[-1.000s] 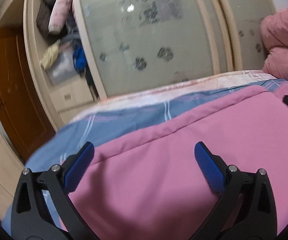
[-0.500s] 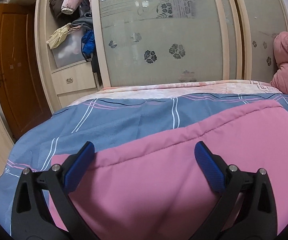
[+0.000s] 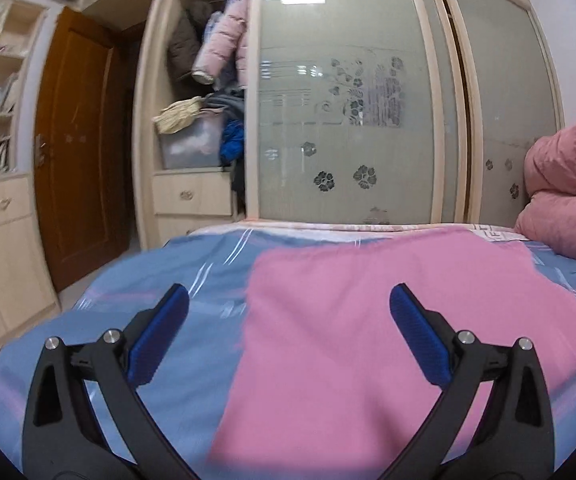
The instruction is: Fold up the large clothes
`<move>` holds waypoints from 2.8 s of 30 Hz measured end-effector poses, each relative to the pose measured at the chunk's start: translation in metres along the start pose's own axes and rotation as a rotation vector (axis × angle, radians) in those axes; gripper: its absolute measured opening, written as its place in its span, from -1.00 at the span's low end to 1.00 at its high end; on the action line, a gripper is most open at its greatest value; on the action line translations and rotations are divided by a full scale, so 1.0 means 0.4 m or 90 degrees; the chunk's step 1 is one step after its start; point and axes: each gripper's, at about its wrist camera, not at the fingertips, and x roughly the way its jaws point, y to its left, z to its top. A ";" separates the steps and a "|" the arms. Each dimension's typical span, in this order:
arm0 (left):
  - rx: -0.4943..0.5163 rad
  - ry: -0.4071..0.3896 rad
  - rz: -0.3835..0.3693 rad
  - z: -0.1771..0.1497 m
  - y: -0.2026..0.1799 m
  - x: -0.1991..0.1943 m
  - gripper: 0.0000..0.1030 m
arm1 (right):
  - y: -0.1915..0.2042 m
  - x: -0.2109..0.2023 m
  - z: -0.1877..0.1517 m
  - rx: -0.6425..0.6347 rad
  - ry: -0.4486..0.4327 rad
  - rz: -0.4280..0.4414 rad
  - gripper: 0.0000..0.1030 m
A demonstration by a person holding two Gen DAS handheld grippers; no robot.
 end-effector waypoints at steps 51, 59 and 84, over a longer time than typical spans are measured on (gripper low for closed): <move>0.037 0.145 -0.086 -0.156 -0.204 -0.446 0.96 | 0.277 -0.360 -0.283 -0.302 0.057 0.009 0.97; 0.035 0.146 -0.087 -0.156 -0.202 -0.445 0.96 | 0.279 -0.357 -0.287 -0.305 0.061 0.012 0.97; 0.034 0.145 -0.088 -0.153 -0.199 -0.449 0.96 | 0.276 -0.355 -0.289 -0.302 0.060 0.009 0.97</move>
